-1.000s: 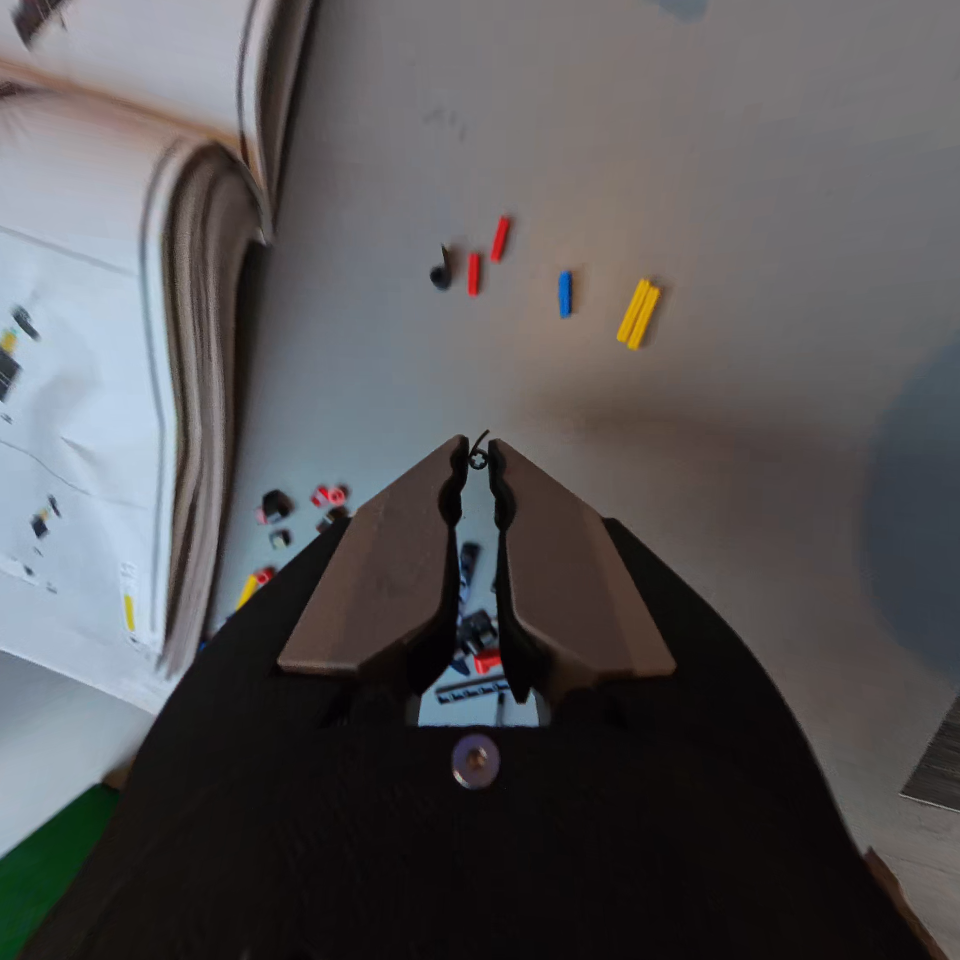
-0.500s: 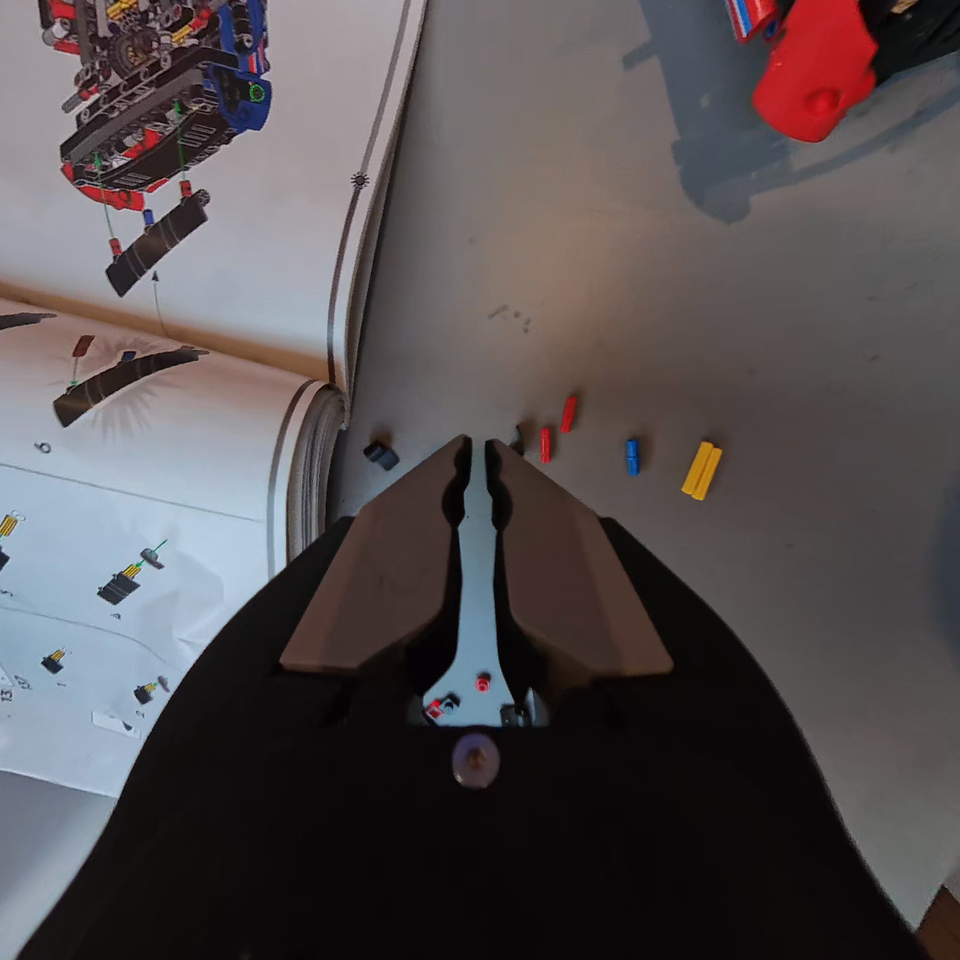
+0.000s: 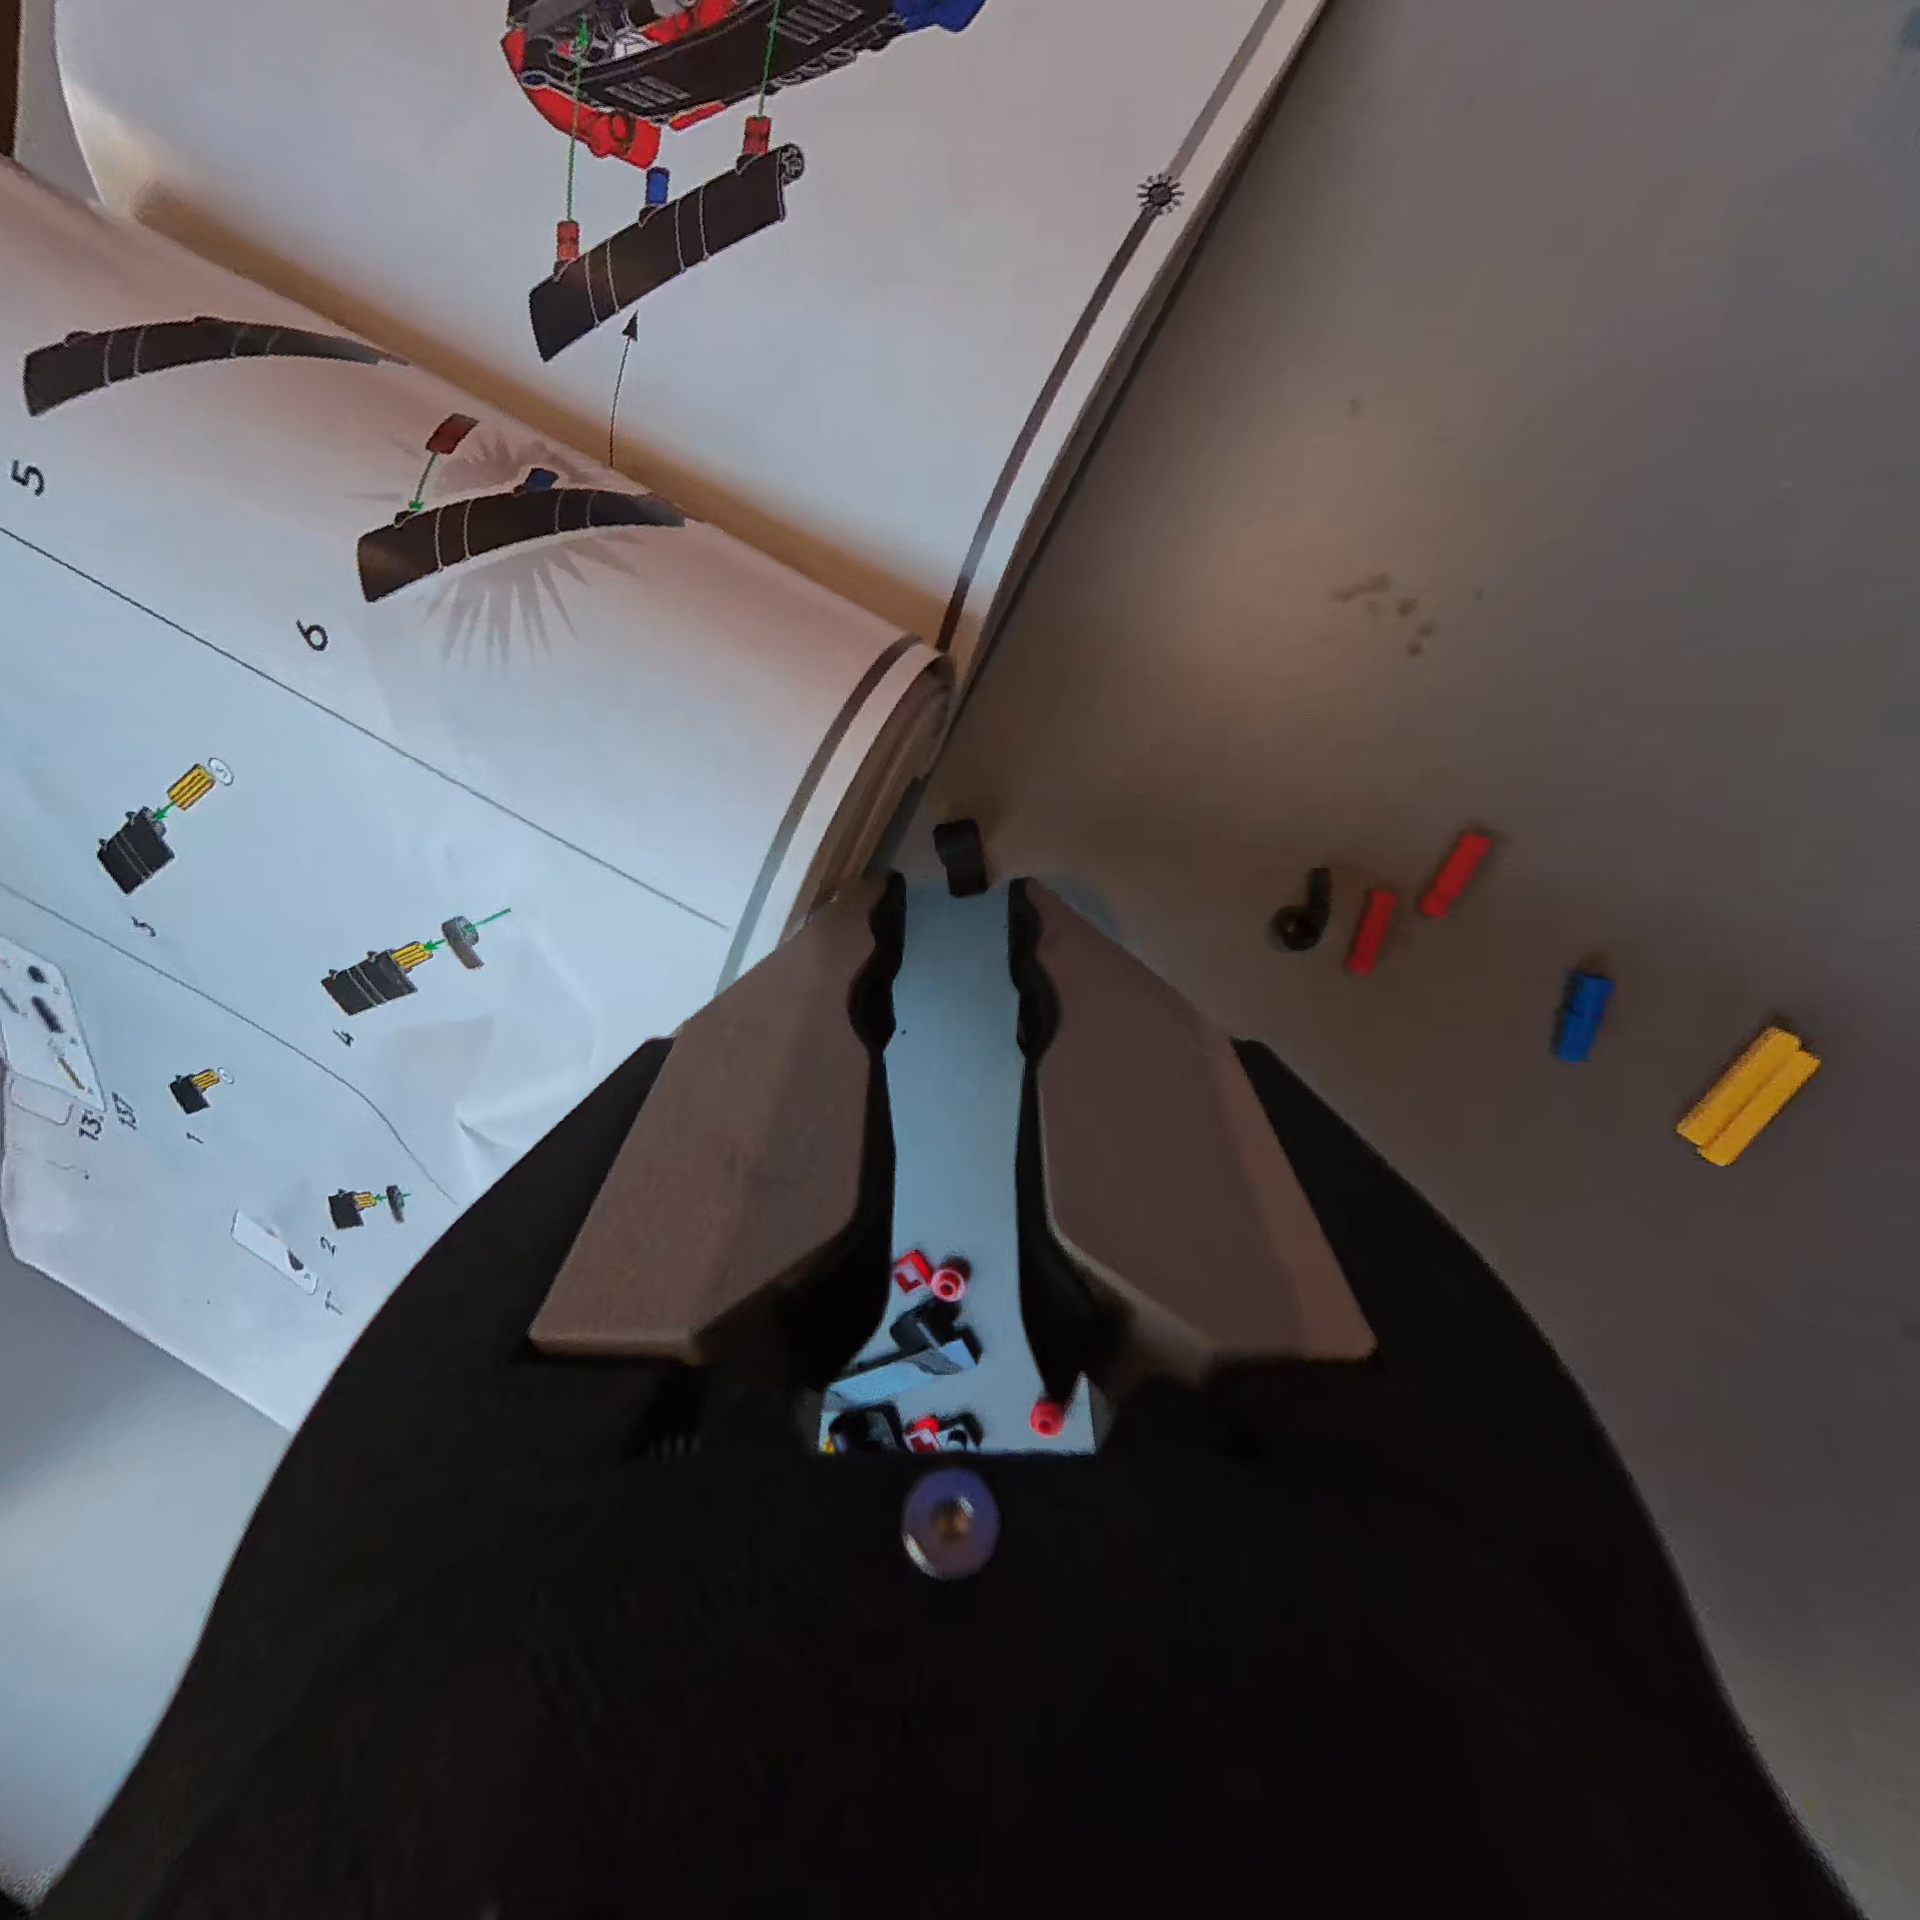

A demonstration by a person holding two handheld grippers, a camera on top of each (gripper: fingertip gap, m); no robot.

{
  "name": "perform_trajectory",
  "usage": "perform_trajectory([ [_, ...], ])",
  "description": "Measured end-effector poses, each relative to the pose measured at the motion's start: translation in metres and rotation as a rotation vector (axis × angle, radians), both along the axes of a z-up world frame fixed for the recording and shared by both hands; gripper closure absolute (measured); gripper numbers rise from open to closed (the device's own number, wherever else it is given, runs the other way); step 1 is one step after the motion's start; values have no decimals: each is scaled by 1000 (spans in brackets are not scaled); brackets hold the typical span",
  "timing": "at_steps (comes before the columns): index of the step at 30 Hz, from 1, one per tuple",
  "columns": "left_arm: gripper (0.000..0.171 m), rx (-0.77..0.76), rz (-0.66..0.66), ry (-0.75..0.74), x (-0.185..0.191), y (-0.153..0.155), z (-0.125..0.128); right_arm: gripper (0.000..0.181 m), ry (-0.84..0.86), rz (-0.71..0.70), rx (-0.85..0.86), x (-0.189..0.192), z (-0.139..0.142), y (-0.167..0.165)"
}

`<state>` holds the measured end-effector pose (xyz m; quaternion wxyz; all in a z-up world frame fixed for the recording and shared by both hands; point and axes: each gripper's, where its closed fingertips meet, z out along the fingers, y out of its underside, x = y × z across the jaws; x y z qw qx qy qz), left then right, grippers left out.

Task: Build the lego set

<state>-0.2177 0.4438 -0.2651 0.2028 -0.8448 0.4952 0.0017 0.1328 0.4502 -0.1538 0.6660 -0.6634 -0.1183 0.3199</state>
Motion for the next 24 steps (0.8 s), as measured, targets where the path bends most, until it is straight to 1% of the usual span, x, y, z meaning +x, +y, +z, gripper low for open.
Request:
perform_trajectory([
  [2, 151, -1, -3, -13, 5, -1, -2, 154, 4, 2, 0, 0, 0, 0],
  [5, 151, 1, 3, -19, 8, -1, -3, 154, 7, 4, -1, 0, 0, 0],
  [8, 156, 2, 11, 14, 4, 1, -9, 154, 8, 8, 0, -1, 1, -1],
  [12, 166, -9, 6, -17, 8, -1, -10, 154, 10, 12, 0, -2, 1, -1],
  [14, 166, -39, -26, -34, 11, -8, -11, 154, 11, 14, -1, -2, 1, -1],
  [19, 165, -177, -176, -97, 28, -48, -11, 154, 9, 18, 0, -3, 1, -2],
  [20, 163, -189, -191, -104, 30, -53, -11, 154, 8, 20, 0, -4, 1, -2],
  [22, 161, -178, -186, -90, 29, -53, -11, 154, 3, 19, 0, -4, 0, -2],
  [24, 160, -174, -174, -105, 28, -51, -8, 154, 1, 17, 0, -4, 0, -2],
])
